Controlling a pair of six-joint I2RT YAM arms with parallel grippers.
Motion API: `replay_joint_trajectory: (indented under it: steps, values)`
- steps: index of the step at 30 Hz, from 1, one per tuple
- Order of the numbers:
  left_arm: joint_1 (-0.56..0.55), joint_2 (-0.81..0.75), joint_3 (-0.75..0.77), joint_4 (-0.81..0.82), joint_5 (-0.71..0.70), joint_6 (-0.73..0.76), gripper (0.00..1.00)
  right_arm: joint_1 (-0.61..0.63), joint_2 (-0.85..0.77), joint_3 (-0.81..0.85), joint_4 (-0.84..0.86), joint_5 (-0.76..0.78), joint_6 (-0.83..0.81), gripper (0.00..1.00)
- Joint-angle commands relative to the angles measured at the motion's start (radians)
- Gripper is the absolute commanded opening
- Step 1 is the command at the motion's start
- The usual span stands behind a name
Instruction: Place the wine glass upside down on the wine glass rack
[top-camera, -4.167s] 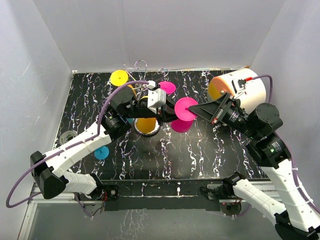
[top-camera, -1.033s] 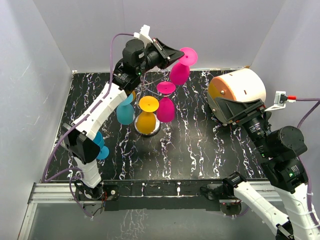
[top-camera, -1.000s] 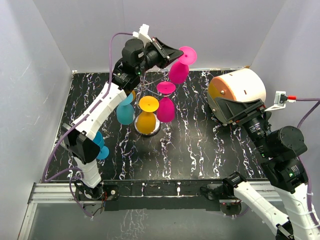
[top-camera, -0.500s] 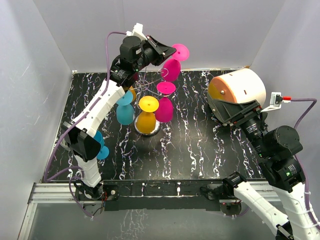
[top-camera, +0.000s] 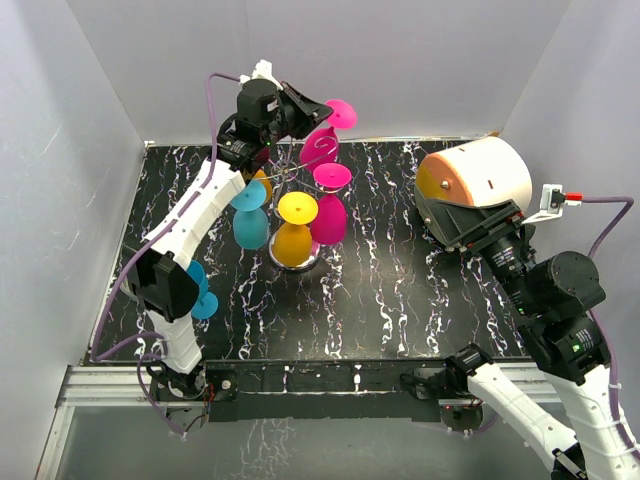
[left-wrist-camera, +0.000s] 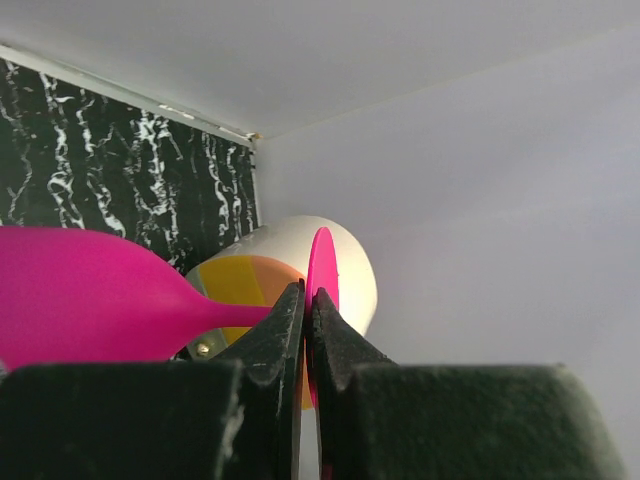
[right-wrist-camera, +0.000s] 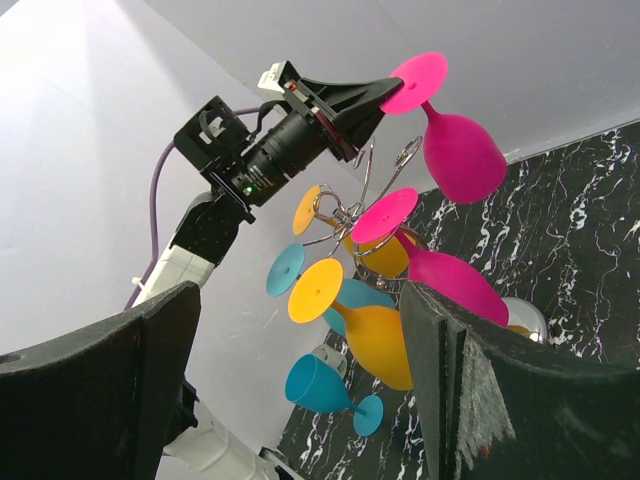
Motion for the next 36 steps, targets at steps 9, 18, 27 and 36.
replay_joint_trajectory:
  steps: [9,18,27,36]
  values:
    - [0.018,-0.153,-0.063,-0.021,-0.062,0.077,0.00,0.003,0.006,-0.005,0.047,-0.015,-0.002,0.79]
    - [0.029,-0.192,-0.128,-0.009,-0.040,0.052,0.00,0.003,0.013,-0.005,0.051,-0.020,-0.001,0.78]
    - [0.044,-0.257,-0.231,0.069,0.018,-0.030,0.00,0.003,0.013,-0.007,0.046,-0.016,-0.002,0.78]
    - [0.045,-0.318,-0.327,0.104,0.062,-0.064,0.00,0.003,0.008,-0.014,0.040,-0.014,0.001,0.77]
